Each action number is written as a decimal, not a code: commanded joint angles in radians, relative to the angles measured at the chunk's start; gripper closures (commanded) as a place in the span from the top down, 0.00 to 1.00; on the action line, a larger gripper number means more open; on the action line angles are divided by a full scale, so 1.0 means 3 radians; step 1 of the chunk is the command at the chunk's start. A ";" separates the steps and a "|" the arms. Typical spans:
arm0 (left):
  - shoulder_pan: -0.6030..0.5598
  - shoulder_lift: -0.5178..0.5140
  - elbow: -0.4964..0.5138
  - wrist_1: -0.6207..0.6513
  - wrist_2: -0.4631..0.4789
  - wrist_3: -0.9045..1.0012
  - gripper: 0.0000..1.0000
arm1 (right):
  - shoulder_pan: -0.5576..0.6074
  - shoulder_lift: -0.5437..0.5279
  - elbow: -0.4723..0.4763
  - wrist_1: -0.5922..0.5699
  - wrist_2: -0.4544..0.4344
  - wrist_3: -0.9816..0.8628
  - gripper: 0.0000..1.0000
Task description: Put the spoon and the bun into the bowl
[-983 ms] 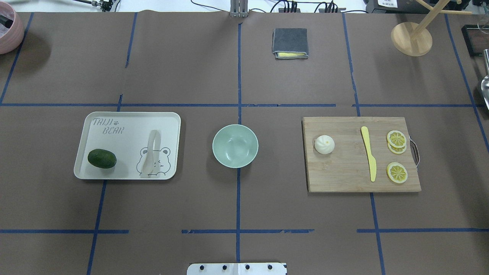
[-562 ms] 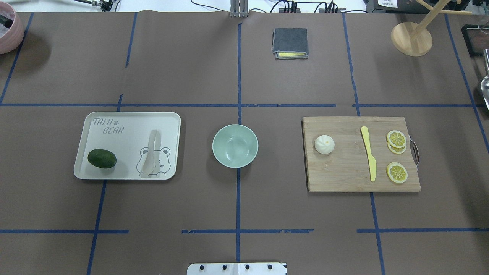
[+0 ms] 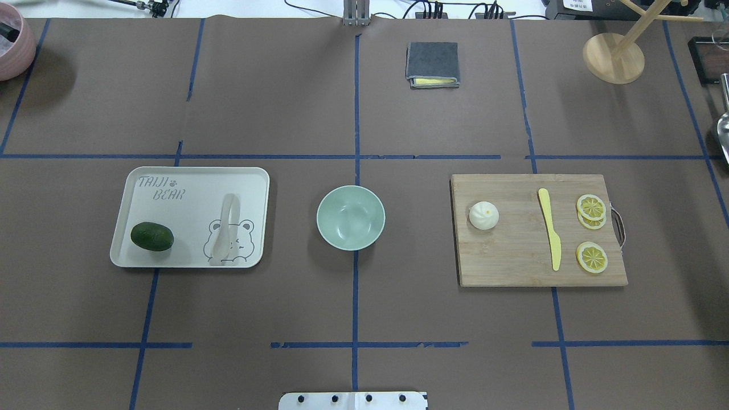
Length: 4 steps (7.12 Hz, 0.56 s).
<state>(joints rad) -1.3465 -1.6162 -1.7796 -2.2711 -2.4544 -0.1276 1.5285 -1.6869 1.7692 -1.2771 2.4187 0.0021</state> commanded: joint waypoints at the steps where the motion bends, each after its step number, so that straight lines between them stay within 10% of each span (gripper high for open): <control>1: 0.0634 -0.0033 -0.0321 -0.0018 0.0951 -0.0535 1.00 | 0.0003 -0.0001 0.0009 -0.0002 0.0006 0.0039 1.00; 4: 0.1382 -0.0370 -0.0275 0.0426 0.1460 -0.1738 1.00 | 0.0003 -0.0052 0.0019 -0.0002 0.0012 0.0044 1.00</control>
<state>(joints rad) -1.0228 -1.7002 -1.8572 -2.1937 -2.0994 -0.4805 1.5288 -1.6971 1.7737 -1.2778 2.4218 0.0146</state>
